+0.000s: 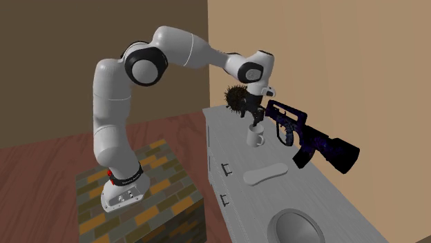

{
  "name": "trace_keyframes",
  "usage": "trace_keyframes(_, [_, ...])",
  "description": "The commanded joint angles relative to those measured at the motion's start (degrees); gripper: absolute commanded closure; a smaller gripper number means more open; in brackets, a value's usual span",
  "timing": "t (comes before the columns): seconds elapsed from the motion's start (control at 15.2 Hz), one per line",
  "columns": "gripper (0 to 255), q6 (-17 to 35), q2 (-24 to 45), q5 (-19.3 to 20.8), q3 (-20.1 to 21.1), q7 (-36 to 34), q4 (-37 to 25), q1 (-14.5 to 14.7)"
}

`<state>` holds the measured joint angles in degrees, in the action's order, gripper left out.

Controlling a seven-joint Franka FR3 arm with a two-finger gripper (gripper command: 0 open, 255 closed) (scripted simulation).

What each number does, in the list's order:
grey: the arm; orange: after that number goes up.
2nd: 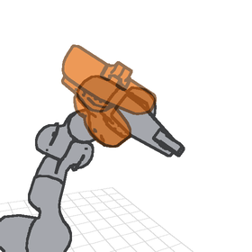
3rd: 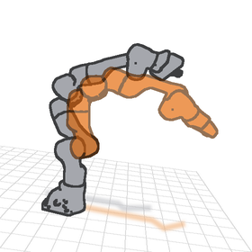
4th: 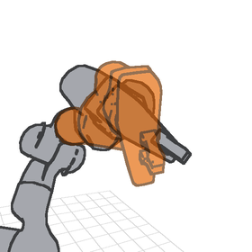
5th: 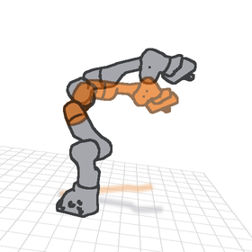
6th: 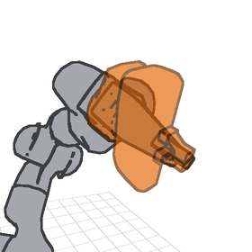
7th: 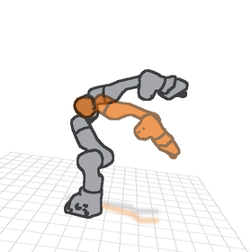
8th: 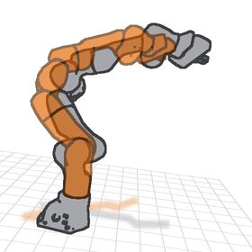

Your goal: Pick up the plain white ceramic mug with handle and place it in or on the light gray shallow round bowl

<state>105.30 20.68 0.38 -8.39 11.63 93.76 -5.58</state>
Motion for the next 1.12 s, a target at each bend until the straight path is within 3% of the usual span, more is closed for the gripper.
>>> trace_keyframes(0.0, [0, -0.98, 4.83, -0.53, -0.05, 0.93, -5.55, -0.77])
trace_keyframes(0.53, [0, 4.59, 5.49, -0.6, 0.0, 0.98, -0.64, -0.86])
trace_keyframes(0.99, [0, 4.57, 5.51, -0.61, 0.01, 0.98, -0.66, -0.85])
trace_keyframes(1.06, [255, 4.57, 5.51, -0.61, 0.01, 0.98, -0.66, -0.85])
